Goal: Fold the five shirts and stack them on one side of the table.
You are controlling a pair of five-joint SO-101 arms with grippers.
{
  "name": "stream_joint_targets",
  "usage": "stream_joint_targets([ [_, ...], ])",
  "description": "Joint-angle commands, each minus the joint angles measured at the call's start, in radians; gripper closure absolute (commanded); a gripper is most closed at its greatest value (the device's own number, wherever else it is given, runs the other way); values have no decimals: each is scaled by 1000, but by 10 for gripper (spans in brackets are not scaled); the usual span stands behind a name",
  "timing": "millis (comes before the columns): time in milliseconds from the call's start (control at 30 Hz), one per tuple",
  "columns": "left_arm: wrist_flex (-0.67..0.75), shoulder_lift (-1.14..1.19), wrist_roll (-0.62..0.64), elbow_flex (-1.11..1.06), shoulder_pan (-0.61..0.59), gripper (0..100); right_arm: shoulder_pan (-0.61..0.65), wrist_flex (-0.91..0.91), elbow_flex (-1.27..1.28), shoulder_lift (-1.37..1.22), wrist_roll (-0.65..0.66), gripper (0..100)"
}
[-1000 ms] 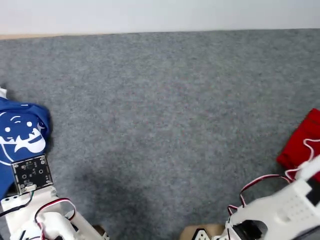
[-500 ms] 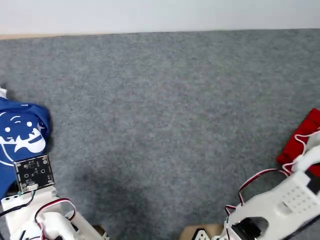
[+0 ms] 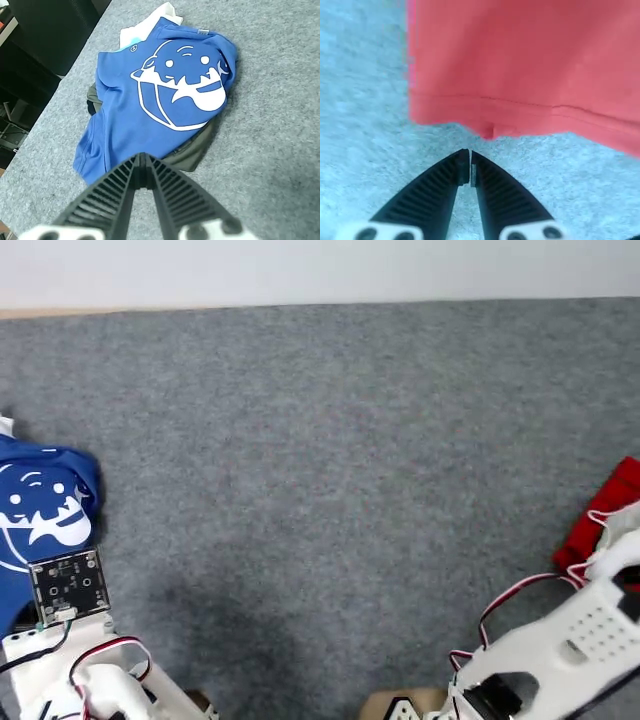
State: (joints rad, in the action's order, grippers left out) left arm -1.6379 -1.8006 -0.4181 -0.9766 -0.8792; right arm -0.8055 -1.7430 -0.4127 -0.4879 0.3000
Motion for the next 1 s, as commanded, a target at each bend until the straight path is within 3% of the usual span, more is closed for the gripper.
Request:
stream_joint_targets([
  [0, 21, -3, -6, 7, -2, 995, 56, -15, -64, 154, -5, 984],
  [367, 21, -3, -6, 10, -2, 995, 99, 246, 6, -48, -12, 984],
  [633, 21, -3, -6, 10, -2, 995, 94, 122, 5, -217, -12, 985],
  [967, 20, -3, -6, 8, -2, 995, 130, 56, -37, 76, -5, 985],
])
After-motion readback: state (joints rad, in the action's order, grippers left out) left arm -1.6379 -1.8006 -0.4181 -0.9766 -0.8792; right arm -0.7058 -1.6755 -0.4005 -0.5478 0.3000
